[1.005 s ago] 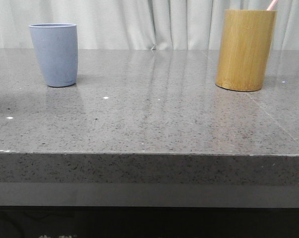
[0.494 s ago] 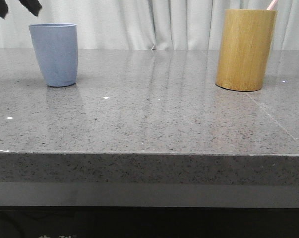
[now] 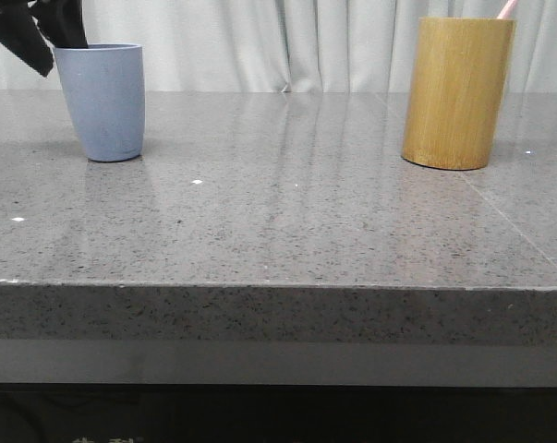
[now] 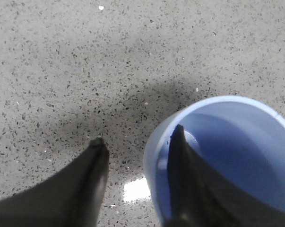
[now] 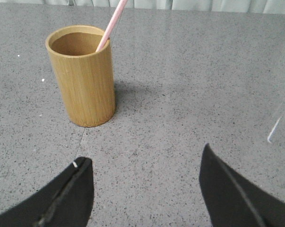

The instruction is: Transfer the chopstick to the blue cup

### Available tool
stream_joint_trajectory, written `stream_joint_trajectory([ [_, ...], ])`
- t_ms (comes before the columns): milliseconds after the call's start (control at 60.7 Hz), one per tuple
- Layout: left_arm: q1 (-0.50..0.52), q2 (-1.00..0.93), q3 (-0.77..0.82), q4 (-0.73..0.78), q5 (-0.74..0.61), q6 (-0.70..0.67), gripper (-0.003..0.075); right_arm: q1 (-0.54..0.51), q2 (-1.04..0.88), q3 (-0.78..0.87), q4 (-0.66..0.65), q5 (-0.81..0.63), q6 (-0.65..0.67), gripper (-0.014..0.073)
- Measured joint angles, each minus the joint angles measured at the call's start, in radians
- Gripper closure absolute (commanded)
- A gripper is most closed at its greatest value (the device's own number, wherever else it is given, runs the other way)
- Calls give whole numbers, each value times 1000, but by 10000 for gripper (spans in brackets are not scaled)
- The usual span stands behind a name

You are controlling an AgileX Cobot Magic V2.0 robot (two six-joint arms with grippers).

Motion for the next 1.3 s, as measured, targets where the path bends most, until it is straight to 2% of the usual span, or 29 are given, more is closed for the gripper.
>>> stream_joint_trajectory([
  [99,0,0,0,-6,7,0,664,0,0,0,0,-4,0,94],
  [247,0,0,-2,-13,15,0,739,0,0,0,0,-6,0,94],
  [461,-30,2,-68,-16,43,0,739,0,0,0,0,-8,0,94],
  [642,-122,2,-133,-18,45,0,739,0,0,0,0,-8,0,94],
  [988,-307,44,-145,-7,45,33,739,0,0,0,0,-8,0,94],
  [1301,-362,92,-145,16,5,37,738,0,0,0,0,-8,0,94],
])
